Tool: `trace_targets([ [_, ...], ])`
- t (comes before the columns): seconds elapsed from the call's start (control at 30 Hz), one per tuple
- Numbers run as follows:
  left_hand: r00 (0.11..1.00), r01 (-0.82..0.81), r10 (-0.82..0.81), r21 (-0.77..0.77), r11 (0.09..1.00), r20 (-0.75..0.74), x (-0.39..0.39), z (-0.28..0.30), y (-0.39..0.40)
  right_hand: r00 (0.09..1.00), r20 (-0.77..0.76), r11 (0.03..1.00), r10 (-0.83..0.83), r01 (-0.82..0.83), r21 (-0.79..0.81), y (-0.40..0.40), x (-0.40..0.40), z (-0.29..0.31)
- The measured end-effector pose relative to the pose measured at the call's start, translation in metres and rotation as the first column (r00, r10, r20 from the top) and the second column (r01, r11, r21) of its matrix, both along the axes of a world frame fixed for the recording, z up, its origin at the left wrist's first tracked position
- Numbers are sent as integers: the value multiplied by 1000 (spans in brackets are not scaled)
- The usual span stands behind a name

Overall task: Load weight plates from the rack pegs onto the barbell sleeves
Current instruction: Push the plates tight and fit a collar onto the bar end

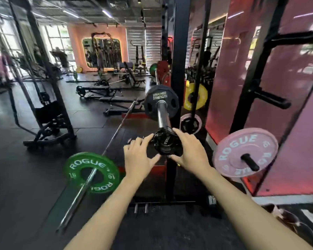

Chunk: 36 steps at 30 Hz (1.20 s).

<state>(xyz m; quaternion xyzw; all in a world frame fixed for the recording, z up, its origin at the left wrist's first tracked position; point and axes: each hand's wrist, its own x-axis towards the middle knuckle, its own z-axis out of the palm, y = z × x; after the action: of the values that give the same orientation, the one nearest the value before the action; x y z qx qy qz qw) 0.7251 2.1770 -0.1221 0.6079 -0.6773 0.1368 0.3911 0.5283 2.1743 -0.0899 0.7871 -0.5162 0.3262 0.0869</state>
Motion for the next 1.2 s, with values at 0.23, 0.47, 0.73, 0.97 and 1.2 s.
trace_targets([
  [0.23, 999, 33, -34, 63, 997, 11, -1, -1, -12, 995, -2, 995, -104, 104, -2, -2, 9, -4],
  [0.47, 995, 101, -100, 57, 993, -16, 4, 1, -23, 990, 49, 991, -134, 134, 9, -9, 12, -7],
  [0.73, 988, 151, -147, 81, 985, -47, 9, 4, -53, 989, 63, 990, -132, 128, 53, -39, 12, -6],
  [0.97, 982, 165, -158, 71, 984, -99, 9, 2, -98, 992, 71, 994, -106, 104, 40, -90, 10, -7],
  [1.2, 985, 155, -146, 98, 983, -88, 11, 6, -164, 992, 80, 995, -96, 95, 21, -158, 10, -9],
])
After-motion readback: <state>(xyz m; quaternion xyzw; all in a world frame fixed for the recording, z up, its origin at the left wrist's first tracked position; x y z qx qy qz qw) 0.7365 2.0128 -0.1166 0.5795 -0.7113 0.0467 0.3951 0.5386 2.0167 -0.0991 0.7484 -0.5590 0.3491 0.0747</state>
